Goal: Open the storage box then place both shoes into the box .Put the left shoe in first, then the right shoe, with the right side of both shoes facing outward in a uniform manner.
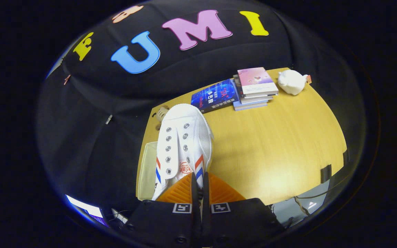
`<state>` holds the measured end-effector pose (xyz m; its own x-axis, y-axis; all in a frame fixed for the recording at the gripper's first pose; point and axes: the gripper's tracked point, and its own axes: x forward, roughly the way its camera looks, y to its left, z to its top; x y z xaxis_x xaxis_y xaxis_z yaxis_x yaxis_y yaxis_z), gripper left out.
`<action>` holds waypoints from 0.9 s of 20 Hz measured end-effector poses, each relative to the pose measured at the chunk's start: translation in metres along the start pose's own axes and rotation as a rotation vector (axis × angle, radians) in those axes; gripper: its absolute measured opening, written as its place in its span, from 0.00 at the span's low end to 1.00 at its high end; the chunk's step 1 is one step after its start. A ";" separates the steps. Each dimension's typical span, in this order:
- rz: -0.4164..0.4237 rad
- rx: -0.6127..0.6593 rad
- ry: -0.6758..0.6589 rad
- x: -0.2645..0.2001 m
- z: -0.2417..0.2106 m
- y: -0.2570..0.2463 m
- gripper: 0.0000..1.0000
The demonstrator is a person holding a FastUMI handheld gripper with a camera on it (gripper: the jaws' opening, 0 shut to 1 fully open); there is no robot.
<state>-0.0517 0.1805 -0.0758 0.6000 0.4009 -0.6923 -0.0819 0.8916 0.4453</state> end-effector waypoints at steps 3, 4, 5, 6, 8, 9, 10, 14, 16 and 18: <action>0.038 -0.034 0.036 0.023 -0.019 0.041 0.06; 0.043 -0.040 0.048 0.031 -0.025 0.050 0.05; 0.040 -0.042 0.059 0.040 -0.031 0.055 0.06; 0.033 -0.048 0.079 0.049 -0.039 0.061 0.06; 0.016 -0.066 0.112 0.069 -0.052 0.069 0.06; 0.011 -0.079 0.126 0.078 -0.058 0.072 0.06; 0.006 -0.092 0.139 0.086 -0.063 0.075 0.06; -0.042 -0.118 0.168 0.104 -0.076 0.074 0.07; -0.063 -0.121 0.169 0.113 -0.080 0.070 0.13; -0.028 -0.106 0.152 0.114 -0.076 0.079 0.22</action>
<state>-0.0503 0.3125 -0.1630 0.4768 0.3954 -0.7850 -0.1549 0.9169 0.3678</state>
